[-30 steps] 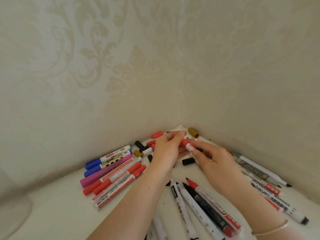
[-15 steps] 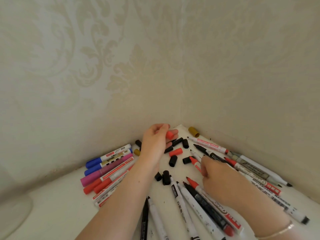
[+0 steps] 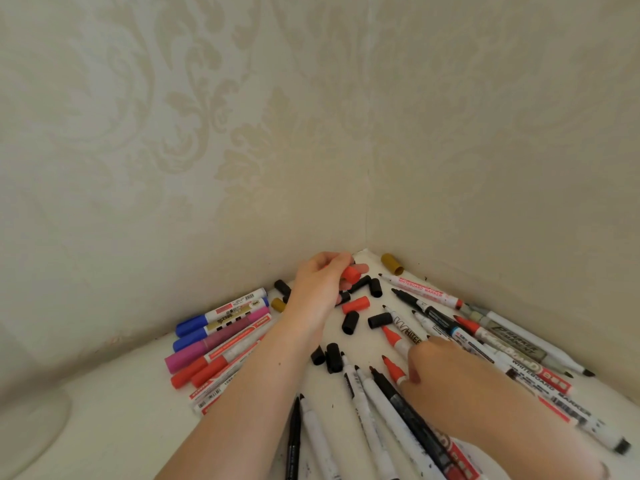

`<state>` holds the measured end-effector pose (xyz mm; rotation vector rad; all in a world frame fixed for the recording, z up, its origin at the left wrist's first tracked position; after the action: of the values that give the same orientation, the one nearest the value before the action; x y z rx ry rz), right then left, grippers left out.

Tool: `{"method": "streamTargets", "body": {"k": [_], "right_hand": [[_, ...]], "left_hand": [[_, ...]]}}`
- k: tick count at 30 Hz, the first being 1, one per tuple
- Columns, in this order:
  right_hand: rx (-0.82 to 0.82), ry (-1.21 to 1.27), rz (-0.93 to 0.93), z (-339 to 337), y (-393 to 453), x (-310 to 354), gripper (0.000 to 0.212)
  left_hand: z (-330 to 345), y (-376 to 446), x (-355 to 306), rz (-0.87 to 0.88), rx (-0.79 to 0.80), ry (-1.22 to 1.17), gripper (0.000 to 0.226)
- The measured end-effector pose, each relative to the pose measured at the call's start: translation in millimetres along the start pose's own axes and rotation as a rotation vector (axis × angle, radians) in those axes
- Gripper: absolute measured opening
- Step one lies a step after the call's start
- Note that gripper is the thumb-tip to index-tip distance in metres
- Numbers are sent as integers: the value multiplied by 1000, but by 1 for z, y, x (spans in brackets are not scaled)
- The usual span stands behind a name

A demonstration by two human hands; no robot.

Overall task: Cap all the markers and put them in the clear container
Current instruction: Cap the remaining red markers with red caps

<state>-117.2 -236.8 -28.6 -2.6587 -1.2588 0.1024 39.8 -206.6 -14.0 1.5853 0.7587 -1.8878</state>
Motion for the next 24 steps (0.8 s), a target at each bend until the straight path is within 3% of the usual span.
{"method": "streamTargets", "body": {"k": [4,11,19,24], "right_hand": [[-27,75,33,-3,2,-2,22],[-341,494,110,-21,10,-13,20],[-428,501,80,-18,18,-14,15],[-565,619,32,-25,16,-15,12]], "left_hand": [[3,-3,4,-43,47,-53,22],[4,-3,6,-74,87,-93,25],[13,-2,11,-29,174,38,20],[21,-8,8,29,259,180,20]]}}
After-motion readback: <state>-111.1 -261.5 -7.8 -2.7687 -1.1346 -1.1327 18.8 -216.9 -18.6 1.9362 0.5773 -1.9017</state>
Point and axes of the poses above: each hand's wrist, its own y-axis towards the middle knuckle, its own z-axis out of the palm, x = y × z, the point moved 5 cm from there along y, towards the middle knuckle, and after that the axes turned 10 degrees about -y, right-handed, at the moved point
